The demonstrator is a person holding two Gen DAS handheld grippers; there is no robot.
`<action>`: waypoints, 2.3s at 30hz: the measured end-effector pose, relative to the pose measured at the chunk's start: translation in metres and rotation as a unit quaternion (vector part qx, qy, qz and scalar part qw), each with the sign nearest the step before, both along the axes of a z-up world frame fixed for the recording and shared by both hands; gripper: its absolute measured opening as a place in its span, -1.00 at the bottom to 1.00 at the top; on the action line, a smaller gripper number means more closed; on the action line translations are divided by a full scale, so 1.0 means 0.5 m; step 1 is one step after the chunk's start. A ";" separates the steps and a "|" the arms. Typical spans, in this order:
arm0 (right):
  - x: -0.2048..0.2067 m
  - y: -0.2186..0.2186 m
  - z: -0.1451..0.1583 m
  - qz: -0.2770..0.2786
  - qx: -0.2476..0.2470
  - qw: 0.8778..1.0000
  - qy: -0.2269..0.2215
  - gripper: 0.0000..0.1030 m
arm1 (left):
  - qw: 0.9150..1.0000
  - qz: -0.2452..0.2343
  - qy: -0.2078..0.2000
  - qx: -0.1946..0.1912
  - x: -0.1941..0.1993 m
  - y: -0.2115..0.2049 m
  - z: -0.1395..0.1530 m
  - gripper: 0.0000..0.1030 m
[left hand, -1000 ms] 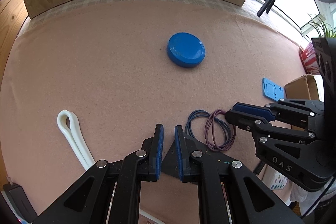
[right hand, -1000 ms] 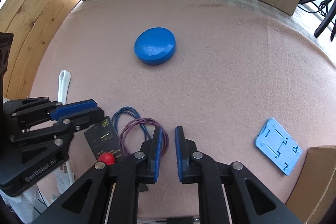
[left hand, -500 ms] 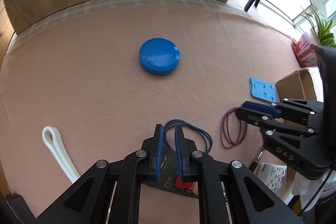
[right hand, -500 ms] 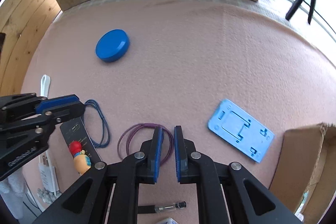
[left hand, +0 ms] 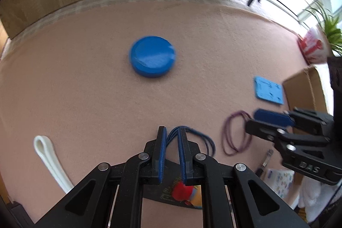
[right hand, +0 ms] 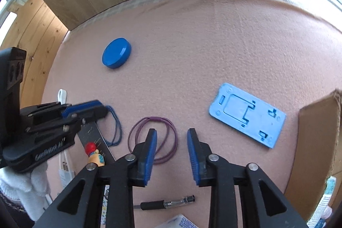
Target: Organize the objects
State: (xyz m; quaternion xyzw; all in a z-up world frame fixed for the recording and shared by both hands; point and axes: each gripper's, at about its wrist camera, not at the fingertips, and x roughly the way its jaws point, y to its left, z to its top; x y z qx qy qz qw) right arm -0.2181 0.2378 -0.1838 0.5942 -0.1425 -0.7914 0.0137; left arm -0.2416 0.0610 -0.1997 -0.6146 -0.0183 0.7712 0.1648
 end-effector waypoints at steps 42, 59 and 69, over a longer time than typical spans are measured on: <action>0.154 0.092 0.051 -0.082 -0.015 0.995 0.055 -0.96 | 0.993 0.103 0.037 0.041 0.202 -0.036 0.044 -0.30; 0.304 0.155 0.190 -0.115 -0.024 0.985 0.125 -0.96 | 0.985 0.119 0.089 0.088 0.213 -0.044 0.171 -0.30; 0.444 0.244 0.227 -0.175 0.005 0.975 0.137 -0.96 | 0.987 0.035 0.109 0.111 0.188 0.146 0.219 -0.30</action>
